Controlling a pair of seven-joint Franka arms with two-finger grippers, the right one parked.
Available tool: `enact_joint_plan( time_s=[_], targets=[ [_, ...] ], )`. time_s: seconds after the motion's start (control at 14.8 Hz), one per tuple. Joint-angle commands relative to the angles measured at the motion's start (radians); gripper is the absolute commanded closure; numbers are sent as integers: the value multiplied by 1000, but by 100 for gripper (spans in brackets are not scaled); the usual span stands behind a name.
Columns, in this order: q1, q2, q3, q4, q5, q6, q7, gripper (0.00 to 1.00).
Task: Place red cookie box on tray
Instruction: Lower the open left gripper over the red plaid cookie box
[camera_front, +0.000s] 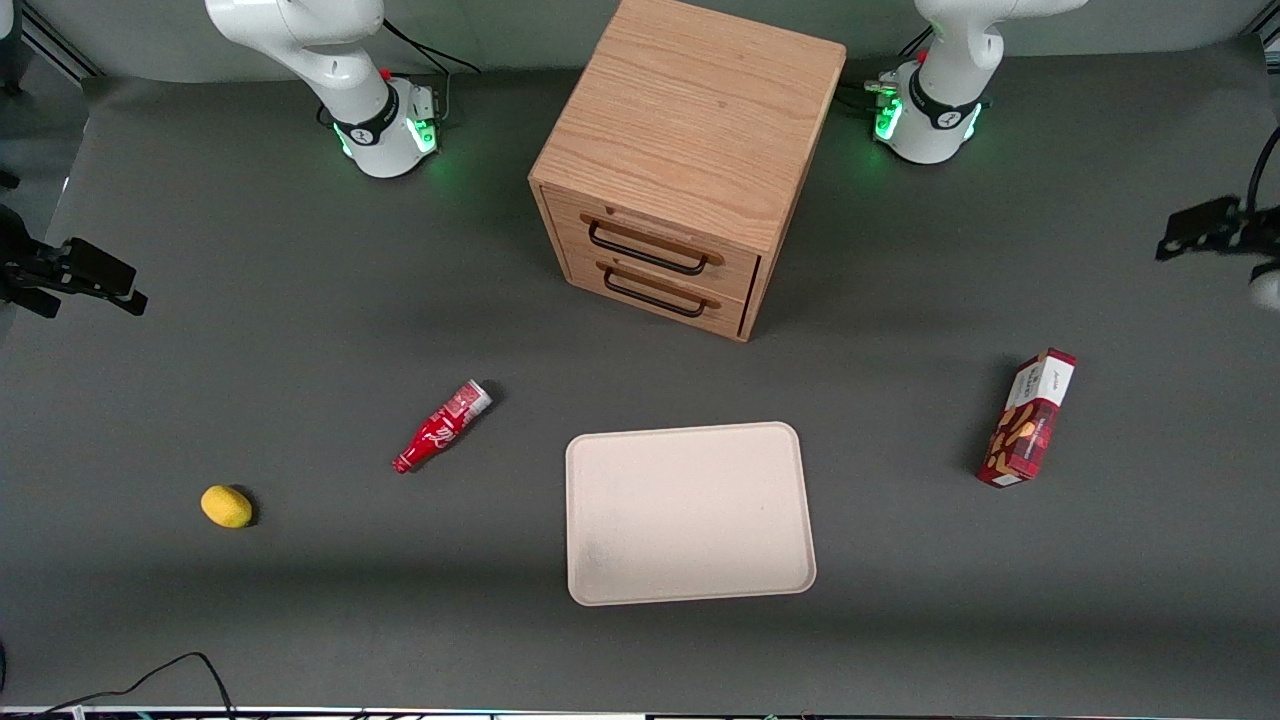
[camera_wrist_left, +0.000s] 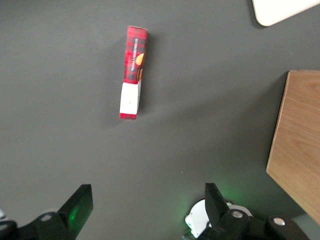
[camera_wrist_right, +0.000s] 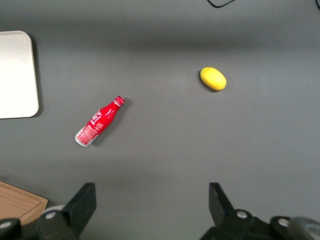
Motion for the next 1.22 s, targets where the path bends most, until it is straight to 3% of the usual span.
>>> enact_joint_plan(
  time_s=[0.0,0.47,1.15],
  targets=[
    [26,44,1,-90,-46,114,105,0],
    [22,118,0,-459,-77,680,142,0],
    [28,239,1,-597,-77,1024,215,0]
  ],
)
